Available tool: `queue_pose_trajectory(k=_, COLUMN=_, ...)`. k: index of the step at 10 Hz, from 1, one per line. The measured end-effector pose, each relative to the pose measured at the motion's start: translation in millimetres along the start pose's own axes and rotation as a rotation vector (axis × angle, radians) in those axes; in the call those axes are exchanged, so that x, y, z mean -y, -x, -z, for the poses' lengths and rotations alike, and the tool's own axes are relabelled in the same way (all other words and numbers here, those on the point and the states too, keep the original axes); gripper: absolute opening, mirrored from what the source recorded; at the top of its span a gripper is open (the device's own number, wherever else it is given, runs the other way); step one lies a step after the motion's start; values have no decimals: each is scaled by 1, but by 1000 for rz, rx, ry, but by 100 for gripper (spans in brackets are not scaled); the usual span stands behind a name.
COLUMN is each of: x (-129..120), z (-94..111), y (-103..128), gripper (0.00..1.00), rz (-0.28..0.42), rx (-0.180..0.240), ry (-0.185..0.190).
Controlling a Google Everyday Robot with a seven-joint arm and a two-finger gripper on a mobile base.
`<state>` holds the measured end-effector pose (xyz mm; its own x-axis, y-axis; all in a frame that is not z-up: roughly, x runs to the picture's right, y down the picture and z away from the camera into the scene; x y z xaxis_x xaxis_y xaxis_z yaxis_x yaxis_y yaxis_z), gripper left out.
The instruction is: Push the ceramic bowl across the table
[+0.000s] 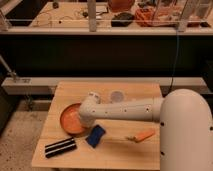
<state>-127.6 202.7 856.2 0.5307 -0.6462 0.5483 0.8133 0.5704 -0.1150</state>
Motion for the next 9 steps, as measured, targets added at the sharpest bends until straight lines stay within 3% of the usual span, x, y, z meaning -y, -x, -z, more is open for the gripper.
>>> queue_pose_trajectory(k=1, x=0, z=0, y=0, gripper=58, rz=0, rx=0, ry=0)
queue_pose_trajectory(k=4, x=-1, z=0, y=0, gripper=80, rz=-1, rx=0, ry=1)
queue_pose_trajectory(k=9, x=1, z=1, y=0, gripper=80, rz=0, rx=0, ry=-2)
